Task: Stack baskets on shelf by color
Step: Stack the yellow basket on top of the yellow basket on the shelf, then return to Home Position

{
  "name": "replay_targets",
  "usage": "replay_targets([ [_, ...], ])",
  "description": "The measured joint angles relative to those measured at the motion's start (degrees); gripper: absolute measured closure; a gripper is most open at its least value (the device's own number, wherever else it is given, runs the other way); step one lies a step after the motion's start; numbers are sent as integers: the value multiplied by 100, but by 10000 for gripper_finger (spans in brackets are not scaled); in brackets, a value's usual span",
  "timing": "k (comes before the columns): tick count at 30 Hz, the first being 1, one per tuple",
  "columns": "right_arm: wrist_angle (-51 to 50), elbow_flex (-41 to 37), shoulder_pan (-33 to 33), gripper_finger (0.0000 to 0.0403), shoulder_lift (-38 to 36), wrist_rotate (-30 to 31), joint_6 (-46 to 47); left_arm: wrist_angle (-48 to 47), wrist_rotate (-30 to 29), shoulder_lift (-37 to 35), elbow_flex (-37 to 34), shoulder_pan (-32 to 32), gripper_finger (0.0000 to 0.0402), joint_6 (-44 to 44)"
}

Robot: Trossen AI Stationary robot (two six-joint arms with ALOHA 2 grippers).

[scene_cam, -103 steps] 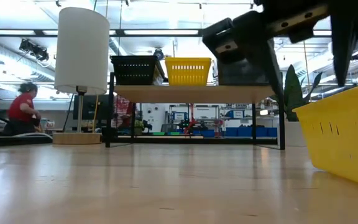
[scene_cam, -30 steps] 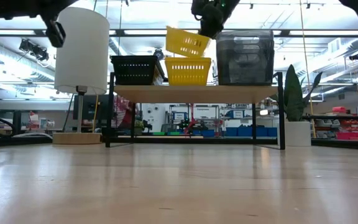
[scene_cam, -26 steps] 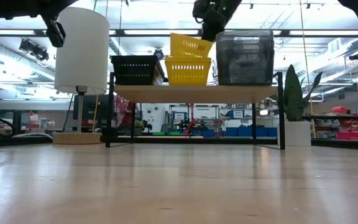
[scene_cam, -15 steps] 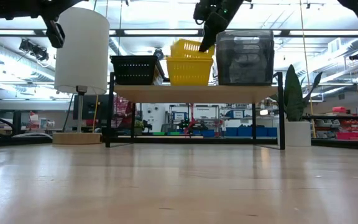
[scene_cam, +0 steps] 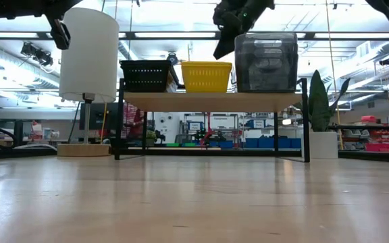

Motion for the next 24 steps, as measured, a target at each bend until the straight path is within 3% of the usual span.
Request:
replay_targets([
  [6,353,-12,-65,288,-1,-204,-149,0,-24,0,0,0,398,17],
  [12,812,-630,-25,288,-11,-165,-126,-2,-24,2,0,0,398,21],
  [15,768,-923,59,288,-1,201,-179,-4,-24,2,0,0,398,22],
  [24,1171,-535,-24,288,-11,460,392,-4,-23,2,0,-1,398,-47],
])
